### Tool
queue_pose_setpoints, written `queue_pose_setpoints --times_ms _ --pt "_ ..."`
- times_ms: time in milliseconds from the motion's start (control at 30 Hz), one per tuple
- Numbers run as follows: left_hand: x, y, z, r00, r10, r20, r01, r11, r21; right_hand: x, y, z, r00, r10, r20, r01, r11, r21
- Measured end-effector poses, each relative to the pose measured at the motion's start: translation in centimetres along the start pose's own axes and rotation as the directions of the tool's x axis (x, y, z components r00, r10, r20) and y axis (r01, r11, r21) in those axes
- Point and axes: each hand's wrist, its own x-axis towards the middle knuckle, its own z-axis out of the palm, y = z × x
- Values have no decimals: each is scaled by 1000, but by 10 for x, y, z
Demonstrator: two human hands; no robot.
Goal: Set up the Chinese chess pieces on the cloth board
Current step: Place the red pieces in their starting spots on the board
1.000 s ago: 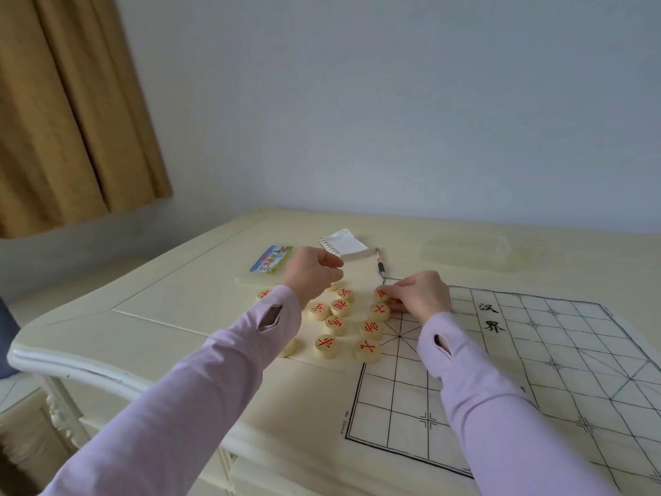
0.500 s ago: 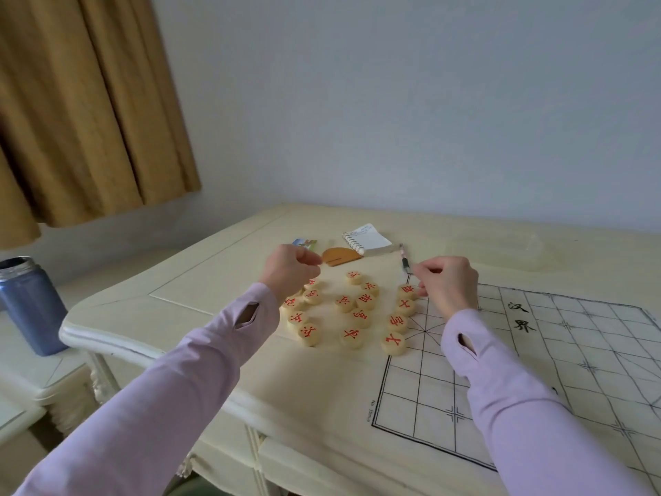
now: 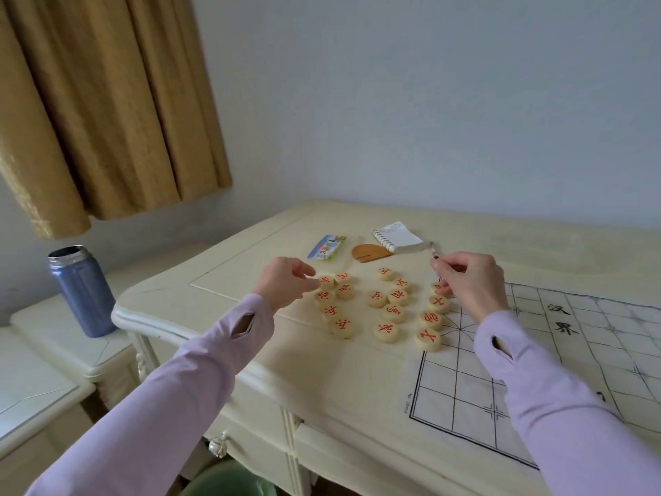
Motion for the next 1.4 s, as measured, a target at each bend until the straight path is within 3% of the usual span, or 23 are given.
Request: queue_pose_setpoints --times_ms 100,200,300,400,500,733,900,1033,1133,1400 --pt "-5 4 6 981 132 144 -159 968 193 0 1 1 1000 -5 2 5 1000 -8" --pt "-9 12 20 917 287 278 -373 863 341 0 2 1 1000 -8 2 8 1000 -8" --pt "-14 25 33 833 386 397 -521 789 326 1 3 1 1000 -4 0 4 1000 1" --pt "-17 34 41 754 394 525 -600 739 306 2 4 0 1000 -4 2 4 1000 7" --pt "-16 34 36 750 433 501 -619 725 302 2 4 0 1000 -3 3 3 1000 31" --pt "-9 29 29 798 476 369 -586 757 289 2 4 2 1000 3 1 -3 999 38" --pt "-2 61 61 933 314 174 -356 871 339 3 3 2 1000 8 5 -9 999 47" --pt "8 82 78 970 138 198 -218 855 470 3 4 -1 1000 13 0 -13 998 57" --pt "9 87 83 974 55 218 -150 879 452 3 5 -1 1000 19 4 -19 998 52" --pt "10 87 85 965 32 262 -118 940 319 1 2 -1 1000 20 1 -20 999 41"
